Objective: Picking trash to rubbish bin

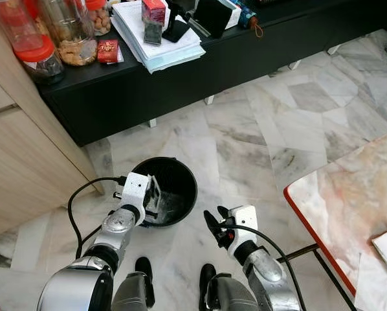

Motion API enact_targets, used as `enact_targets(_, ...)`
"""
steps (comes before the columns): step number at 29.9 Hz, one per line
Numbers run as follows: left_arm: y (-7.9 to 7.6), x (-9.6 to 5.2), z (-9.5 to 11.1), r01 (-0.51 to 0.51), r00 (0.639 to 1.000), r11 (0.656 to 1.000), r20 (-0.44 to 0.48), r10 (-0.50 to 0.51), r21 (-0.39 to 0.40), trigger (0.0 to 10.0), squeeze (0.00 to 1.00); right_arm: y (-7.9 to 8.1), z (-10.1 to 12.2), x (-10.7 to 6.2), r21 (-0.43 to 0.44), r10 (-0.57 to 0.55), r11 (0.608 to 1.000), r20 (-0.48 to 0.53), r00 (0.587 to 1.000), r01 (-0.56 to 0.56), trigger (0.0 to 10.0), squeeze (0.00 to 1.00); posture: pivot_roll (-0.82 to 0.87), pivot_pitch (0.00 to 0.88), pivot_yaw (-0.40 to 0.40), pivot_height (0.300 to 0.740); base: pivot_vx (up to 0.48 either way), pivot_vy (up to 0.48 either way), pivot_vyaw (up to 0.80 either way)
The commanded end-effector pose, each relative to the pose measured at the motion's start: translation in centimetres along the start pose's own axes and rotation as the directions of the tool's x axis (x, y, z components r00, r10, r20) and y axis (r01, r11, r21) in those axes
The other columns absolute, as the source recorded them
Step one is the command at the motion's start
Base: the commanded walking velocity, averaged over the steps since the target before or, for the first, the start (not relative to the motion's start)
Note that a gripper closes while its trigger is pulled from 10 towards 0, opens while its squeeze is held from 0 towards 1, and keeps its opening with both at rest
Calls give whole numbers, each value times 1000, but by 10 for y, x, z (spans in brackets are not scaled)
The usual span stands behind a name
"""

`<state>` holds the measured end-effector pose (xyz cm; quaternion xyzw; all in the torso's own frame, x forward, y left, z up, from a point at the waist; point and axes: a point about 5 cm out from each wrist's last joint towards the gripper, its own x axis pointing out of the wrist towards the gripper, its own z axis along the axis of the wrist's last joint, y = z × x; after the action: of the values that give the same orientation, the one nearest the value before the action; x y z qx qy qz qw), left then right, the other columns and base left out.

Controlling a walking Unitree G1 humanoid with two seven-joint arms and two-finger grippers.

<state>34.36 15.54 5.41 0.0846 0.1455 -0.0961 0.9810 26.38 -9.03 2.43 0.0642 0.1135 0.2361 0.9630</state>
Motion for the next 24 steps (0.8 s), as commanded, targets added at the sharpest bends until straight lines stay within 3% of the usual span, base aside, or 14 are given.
enact_targets(1, 0, -3, -12, -7, 999, 1000, -50, 7, -6, 10000, 1000, 3, -6, -4, 18, 0, 1000, -18, 1000, 1, 10000, 0, 10, 357, -117, 740, 0, 0, 0)
enact_targets(8, 2, -4, -12, -22, 998, 1000, -52, 22, 3, 10000, 1000, 3, -7, -5, 26, -2, 1000, -26, 1000, 3, 10000, 0, 18, 355, -112, 740, 0, 0, 0)
enact_targets(9, 2, -4, -12, -20, 998, 1000, -52, 21, 8, 10000, 0, 3, -7, -5, 28, -3, 1000, -28, 1000, 4, 10000, 0, 20, 352, -109, 740, 0, 0, 0)
enact_targets(17, 4, -13, -32, -16, 995, 999, -103, 19, 29, 10000, 0, -15, -24, -10, 17, -95, 995, -97, 991, 97, 10000, 0, 49, 320, -84, 740, 0, 0, 0)
enact_targets(24, 17, -42, -81, -65, 972, 997, -222, 73, 39, 10000, 0, -42, -58, -32, -19, -228, 973, -276, 934, 232, 10000, 0, 86, 257, -68, 740, 0, 0, 0)
